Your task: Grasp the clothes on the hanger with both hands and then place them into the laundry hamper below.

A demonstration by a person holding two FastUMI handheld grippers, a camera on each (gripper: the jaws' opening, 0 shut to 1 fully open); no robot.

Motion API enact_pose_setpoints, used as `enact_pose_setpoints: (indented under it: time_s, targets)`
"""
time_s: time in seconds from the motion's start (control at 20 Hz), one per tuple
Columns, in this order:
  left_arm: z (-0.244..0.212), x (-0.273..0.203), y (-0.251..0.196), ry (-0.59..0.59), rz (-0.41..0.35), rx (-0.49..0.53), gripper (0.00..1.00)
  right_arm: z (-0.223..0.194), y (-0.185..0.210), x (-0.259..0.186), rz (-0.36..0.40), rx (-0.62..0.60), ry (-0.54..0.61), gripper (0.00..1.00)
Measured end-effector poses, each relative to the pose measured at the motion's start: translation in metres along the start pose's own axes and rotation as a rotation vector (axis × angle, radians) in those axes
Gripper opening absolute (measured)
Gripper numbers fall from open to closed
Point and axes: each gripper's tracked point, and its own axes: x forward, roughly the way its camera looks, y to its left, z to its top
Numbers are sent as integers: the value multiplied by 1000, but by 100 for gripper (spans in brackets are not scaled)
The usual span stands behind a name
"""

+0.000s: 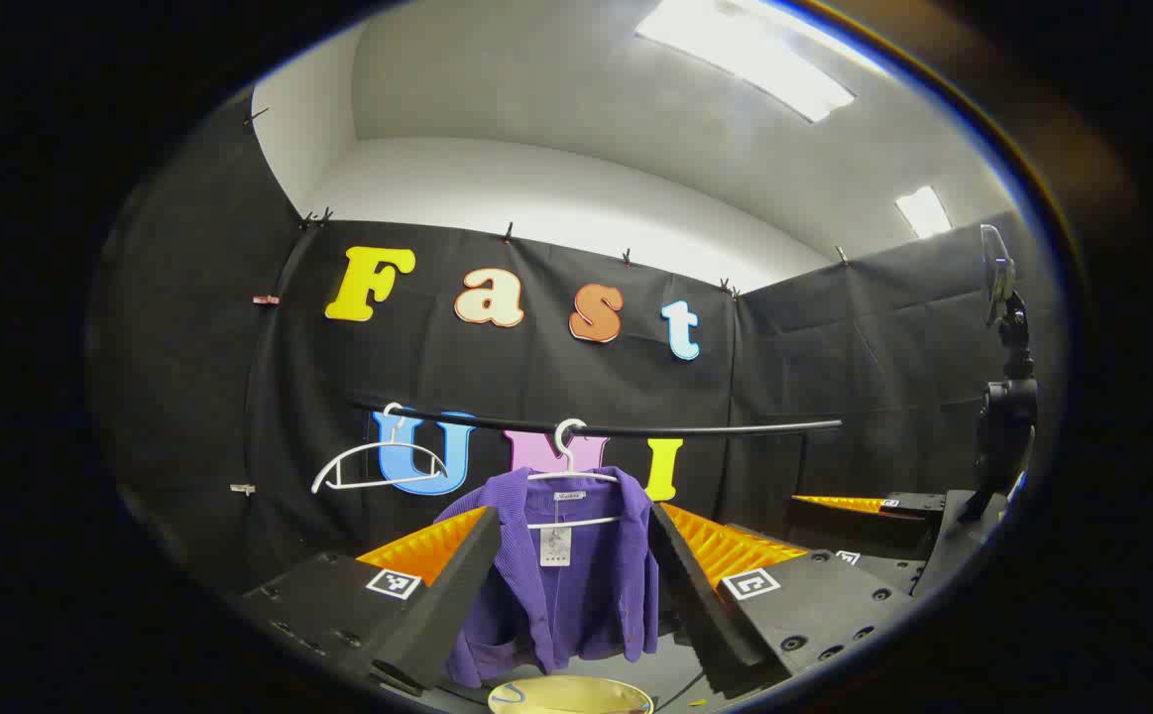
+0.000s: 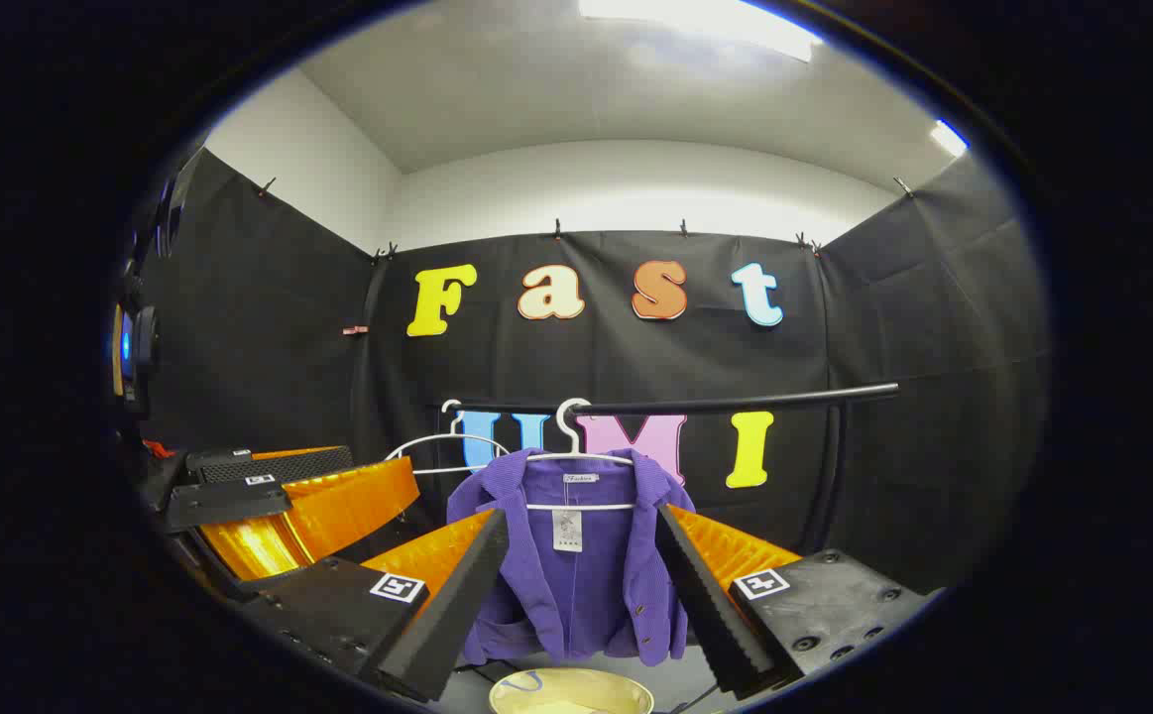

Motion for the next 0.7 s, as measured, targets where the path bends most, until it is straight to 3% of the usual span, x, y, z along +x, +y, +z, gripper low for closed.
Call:
enact_pose_setpoints:
  time_s: [0.7]
  targets:
    - [-7,-11,1,0,27,-20,94,16,-1,-10,45,41,-31,97]
